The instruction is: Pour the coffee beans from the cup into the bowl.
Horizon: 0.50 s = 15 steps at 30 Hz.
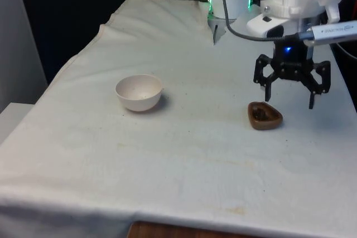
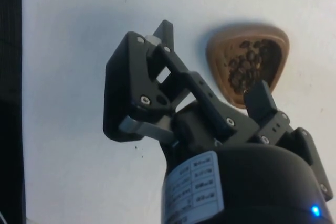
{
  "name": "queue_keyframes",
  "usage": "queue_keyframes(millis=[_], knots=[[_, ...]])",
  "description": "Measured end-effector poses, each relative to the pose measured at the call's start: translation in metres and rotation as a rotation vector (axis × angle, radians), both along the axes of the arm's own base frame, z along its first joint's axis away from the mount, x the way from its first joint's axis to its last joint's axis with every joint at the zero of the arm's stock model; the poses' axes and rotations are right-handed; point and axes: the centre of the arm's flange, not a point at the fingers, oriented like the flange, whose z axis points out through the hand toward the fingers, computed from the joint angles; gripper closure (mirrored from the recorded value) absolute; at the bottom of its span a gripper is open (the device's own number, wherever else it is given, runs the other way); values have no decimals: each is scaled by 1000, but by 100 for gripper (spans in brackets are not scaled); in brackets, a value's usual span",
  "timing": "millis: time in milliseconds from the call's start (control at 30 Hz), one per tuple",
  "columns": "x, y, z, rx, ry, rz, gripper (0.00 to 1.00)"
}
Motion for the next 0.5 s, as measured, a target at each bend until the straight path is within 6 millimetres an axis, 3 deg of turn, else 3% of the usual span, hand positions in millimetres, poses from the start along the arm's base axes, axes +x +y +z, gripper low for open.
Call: queue_keyframes(millis=[167, 500], knots=[[1, 0, -12, 8, -15, -14, 0], [1, 0, -14, 8, -13, -18, 0]])
